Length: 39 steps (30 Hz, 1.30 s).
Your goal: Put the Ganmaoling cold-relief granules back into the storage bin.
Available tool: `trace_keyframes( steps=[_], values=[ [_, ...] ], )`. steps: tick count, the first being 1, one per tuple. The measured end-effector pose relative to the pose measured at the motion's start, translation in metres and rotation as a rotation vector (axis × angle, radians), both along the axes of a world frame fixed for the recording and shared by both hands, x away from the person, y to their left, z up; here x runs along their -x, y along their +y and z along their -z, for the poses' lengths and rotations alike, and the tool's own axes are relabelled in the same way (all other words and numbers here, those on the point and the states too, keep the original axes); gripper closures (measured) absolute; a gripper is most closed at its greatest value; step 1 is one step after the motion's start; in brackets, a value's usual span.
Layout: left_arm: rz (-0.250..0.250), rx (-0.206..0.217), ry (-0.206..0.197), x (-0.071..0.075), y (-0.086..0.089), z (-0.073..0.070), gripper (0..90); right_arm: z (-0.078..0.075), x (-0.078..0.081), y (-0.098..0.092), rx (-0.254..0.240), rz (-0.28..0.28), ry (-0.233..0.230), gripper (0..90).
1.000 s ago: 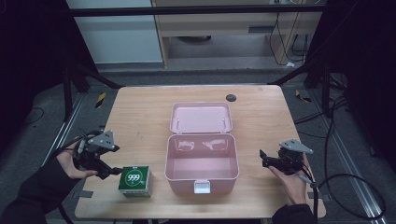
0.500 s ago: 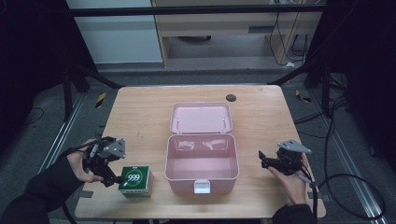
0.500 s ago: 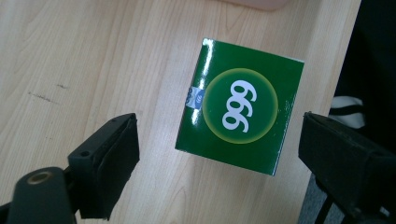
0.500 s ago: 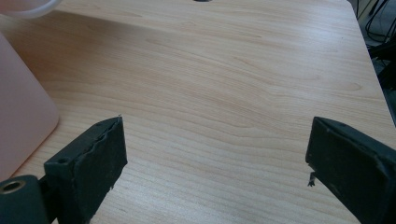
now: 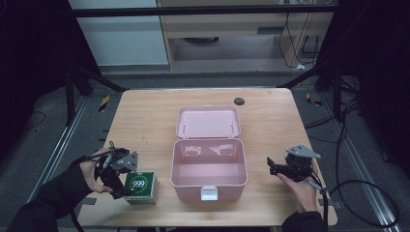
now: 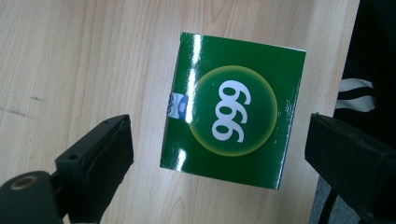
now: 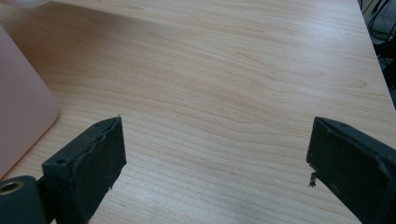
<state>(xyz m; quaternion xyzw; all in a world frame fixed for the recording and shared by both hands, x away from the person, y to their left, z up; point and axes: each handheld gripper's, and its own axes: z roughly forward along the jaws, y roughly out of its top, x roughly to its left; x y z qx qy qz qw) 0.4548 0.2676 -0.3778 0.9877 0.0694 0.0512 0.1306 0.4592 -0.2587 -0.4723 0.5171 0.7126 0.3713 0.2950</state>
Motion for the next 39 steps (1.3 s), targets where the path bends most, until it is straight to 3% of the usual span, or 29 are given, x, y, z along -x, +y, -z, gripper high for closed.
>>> trace_keyframes(
  steps=[14, 27, 39],
  values=[
    [0.040, -0.037, 0.003, -0.001, -0.010, 0.020, 5.5, 0.001, 0.000, 0.002, 0.007, -0.005, 0.015, 4.3],
    [0.053, -0.032, 0.014, -0.003, -0.015, 0.039, 5.1, 0.002, -0.001, 0.002, 0.017, -0.007, 0.024, 3.9],
    [0.046, -0.006, 0.059, -0.008, -0.017, 0.057, 5.6, 0.004, -0.002, 0.004, 0.021, -0.017, 0.037, 3.8]
  ],
)
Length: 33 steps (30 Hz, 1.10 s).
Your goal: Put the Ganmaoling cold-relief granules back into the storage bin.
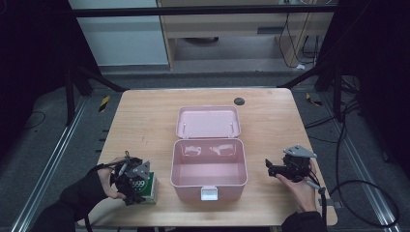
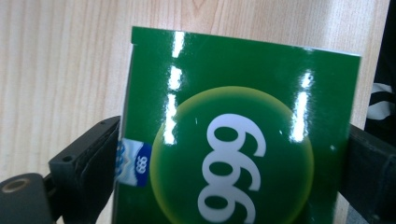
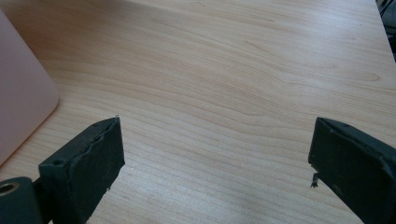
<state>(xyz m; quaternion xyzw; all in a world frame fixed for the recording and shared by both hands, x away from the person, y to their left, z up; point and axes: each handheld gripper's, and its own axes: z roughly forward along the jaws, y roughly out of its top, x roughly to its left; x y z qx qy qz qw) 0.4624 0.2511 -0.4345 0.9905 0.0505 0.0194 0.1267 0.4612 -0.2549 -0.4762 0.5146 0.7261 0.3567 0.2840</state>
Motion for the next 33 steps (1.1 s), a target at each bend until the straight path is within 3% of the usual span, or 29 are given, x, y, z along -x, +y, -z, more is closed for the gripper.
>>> trace_keyframes(
  steps=[6, 19, 26, 33],
  values=[
    [-0.009, 0.011, 0.029, -0.002, 0.001, 0.006, 8.0, 0.001, -0.001, 0.000, 0.005, -0.004, 0.007, 3.6],
    [-0.009, -0.003, 0.040, -0.001, 0.002, 0.001, 13.6, 0.001, 0.000, 0.000, 0.007, -0.002, 0.011, 3.7],
    [-0.036, 0.044, 0.013, 0.001, 0.006, -0.020, 13.8, 0.001, -0.001, 0.000, 0.009, 0.001, 0.012, 3.7],
    [-0.069, 0.061, -0.014, 0.000, 0.007, -0.044, 13.8, 0.002, -0.001, 0.000, 0.009, 0.002, 0.015, 3.7]
  ],
)
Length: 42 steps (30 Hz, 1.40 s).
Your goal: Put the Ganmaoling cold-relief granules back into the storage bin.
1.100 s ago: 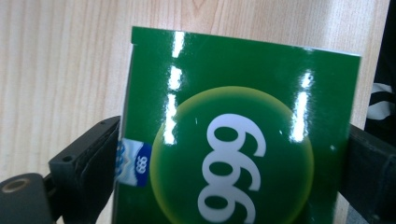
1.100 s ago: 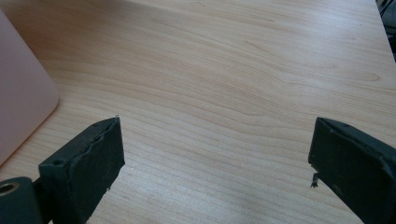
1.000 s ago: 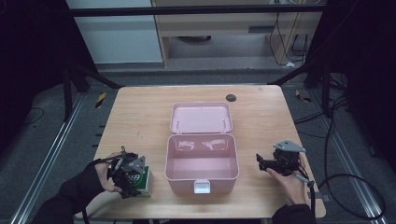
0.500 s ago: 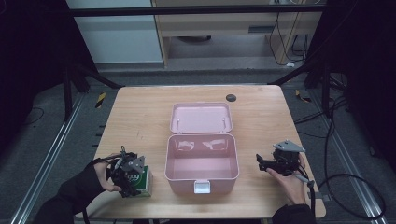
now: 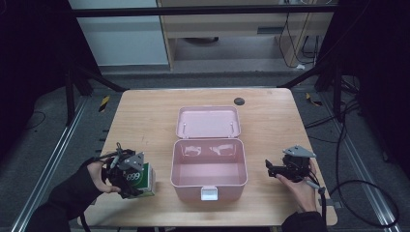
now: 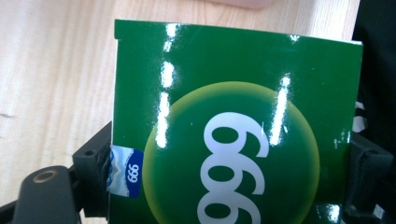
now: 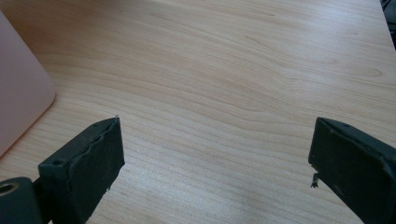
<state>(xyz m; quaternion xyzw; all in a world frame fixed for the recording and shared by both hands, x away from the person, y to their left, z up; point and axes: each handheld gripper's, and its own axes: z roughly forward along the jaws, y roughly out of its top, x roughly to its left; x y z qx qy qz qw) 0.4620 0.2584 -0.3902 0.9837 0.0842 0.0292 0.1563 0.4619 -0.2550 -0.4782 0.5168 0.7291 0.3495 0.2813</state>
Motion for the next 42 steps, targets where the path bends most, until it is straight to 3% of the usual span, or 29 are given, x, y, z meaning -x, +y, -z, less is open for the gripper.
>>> trace_keyframes(
  steps=[5, 9, 19, 38, 42],
  values=[
    [-0.013, 0.041, -0.021, -0.001, -0.001, -0.017, 13.9, 0.000, 0.000, 0.000, -0.002, 0.001, 0.000, 3.7],
    [-0.009, 0.047, -0.037, -0.002, -0.004, -0.031, 13.9, 0.000, 0.000, 0.000, -0.003, 0.001, 0.000, 3.6],
    [-0.025, 0.063, -0.033, -0.005, -0.011, -0.062, 14.0, 0.001, 0.000, 0.000, 0.004, -0.004, 0.000, 3.7],
    [-0.010, 0.072, -0.047, -0.018, -0.035, -0.093, 14.0, 0.001, 0.000, -0.001, 0.000, 0.002, -0.002, 3.7],
    [-0.014, 0.097, -0.054, -0.020, -0.041, -0.096, 14.0, 0.002, 0.000, 0.000, 0.002, -0.004, 0.003, 3.7]
  ],
)
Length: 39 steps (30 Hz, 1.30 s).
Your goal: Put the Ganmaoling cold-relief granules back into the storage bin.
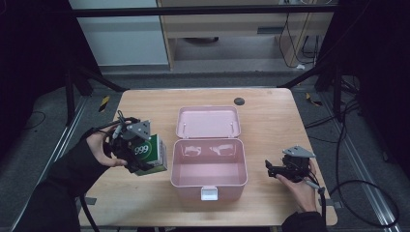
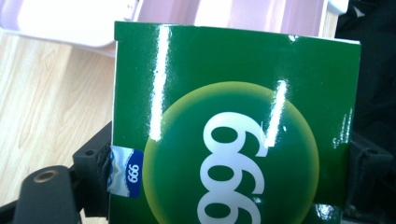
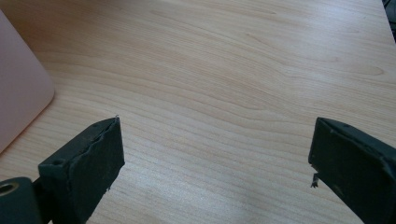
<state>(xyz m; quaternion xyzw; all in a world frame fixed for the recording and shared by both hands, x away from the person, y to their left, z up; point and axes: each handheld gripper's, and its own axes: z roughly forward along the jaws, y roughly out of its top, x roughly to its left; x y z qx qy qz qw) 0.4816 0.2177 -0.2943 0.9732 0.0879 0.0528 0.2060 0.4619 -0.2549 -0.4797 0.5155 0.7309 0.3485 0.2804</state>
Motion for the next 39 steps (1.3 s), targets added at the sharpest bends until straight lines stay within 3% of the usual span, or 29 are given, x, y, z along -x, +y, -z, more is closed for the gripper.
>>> trace_keyframes(
  steps=[12, 22, 39],
  values=[
    [0.021, 0.014, 0.002, -0.004, -0.020, -0.008, 14.0, 0.000, 0.000, -0.001, 0.002, 0.007, 0.001, 3.7],
    [0.059, -0.005, 0.009, -0.008, -0.042, -0.011, 14.0, 0.001, 0.000, -0.001, 0.005, 0.006, 0.003, 3.7],
    [0.104, 0.007, 0.020, -0.012, -0.077, -0.008, 14.0, 0.001, -0.001, -0.002, 0.005, 0.010, 0.002, 3.7]
  ],
)
